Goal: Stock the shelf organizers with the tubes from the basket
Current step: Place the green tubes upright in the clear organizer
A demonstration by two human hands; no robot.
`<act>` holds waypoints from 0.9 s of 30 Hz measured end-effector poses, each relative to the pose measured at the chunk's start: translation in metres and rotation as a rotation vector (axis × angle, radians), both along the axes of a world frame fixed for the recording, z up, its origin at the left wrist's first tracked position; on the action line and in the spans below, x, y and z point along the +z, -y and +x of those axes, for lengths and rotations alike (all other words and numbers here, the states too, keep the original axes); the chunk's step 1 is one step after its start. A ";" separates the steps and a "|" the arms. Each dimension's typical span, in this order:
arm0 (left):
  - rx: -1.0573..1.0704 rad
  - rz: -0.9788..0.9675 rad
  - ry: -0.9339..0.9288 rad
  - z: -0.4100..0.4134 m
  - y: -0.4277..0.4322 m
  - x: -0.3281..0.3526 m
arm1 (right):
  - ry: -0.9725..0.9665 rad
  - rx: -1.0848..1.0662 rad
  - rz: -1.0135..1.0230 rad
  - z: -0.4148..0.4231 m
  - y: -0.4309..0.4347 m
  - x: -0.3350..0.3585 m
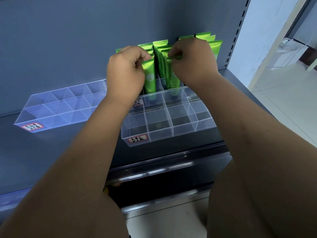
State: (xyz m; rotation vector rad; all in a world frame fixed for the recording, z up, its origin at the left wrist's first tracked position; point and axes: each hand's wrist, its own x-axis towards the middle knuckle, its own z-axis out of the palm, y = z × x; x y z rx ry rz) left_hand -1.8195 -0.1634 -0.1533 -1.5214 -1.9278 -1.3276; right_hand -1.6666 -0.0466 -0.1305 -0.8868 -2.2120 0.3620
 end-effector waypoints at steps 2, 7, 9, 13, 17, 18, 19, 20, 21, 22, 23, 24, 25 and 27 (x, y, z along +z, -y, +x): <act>-0.002 0.000 0.009 0.000 0.001 0.000 | -0.002 0.011 0.000 0.000 -0.001 -0.001; -0.005 -0.009 0.032 0.003 0.002 0.001 | -0.013 0.033 -0.015 -0.002 -0.003 -0.002; -0.007 -0.023 0.041 0.005 0.003 0.002 | -0.014 0.032 -0.023 -0.002 -0.003 -0.002; 0.025 -0.053 0.041 0.007 0.004 0.004 | -0.014 0.034 -0.038 -0.002 -0.002 -0.001; 0.060 -0.062 0.055 0.009 0.005 0.005 | -0.015 0.035 -0.049 -0.002 -0.001 -0.001; 0.063 -0.062 0.056 0.011 0.006 0.005 | -0.014 0.038 -0.050 -0.002 -0.001 -0.001; 0.065 -0.061 0.055 0.013 0.007 0.007 | -0.011 0.038 -0.051 -0.002 0.000 -0.001; 0.068 -0.057 0.050 0.014 0.008 0.008 | -0.008 0.039 -0.051 -0.002 0.000 -0.001; 0.071 -0.051 0.045 0.016 0.010 0.009 | -0.005 0.038 -0.053 -0.002 0.001 -0.001; 0.073 -0.045 0.036 0.017 0.011 0.011 | -0.008 0.041 -0.055 -0.002 0.001 -0.001; 0.073 -0.040 0.023 0.019 0.013 0.012 | -0.011 0.042 -0.056 -0.002 0.001 -0.001; 0.071 -0.038 0.004 0.020 0.015 0.012 | -0.013 0.043 -0.057 -0.002 0.002 -0.001; 0.071 -0.037 -0.018 0.022 0.017 0.013 | -0.013 0.041 -0.058 -0.002 0.002 -0.001; 0.081 -0.031 -0.060 0.026 0.021 0.012 | -0.013 0.039 -0.053 -0.001 0.003 -0.001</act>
